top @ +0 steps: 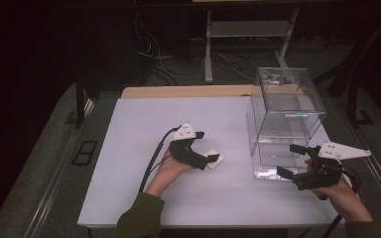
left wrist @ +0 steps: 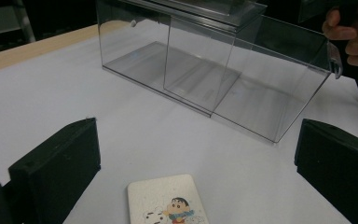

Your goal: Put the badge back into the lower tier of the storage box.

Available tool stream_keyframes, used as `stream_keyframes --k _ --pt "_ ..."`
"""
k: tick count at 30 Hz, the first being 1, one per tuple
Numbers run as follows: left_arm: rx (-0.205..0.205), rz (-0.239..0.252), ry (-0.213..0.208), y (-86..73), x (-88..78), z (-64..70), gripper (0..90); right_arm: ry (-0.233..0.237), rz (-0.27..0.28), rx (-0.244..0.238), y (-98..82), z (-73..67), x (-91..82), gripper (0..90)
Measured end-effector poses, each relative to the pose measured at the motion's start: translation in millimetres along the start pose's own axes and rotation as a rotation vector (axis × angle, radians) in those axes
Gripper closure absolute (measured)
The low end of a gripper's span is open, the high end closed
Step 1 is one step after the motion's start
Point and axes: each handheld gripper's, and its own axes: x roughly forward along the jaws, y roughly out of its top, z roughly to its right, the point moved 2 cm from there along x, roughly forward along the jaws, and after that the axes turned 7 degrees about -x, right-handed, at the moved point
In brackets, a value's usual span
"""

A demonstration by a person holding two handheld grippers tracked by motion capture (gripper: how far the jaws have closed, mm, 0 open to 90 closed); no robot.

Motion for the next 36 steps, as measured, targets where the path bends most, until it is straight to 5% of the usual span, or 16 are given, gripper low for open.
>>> stream_keyframes --k 29,36 --pt "0.006 -0.141 0.085 -20.5 31.2 -4.7 0.0 0.002 0.002 0.001 -0.3 0.2 -0.2 3.8" --pt "-0.002 -0.182 0.100 -25.2 35.4 -6.4 8.0 0.003 0.002 0.002 -0.2 0.2 -0.2 3.8"
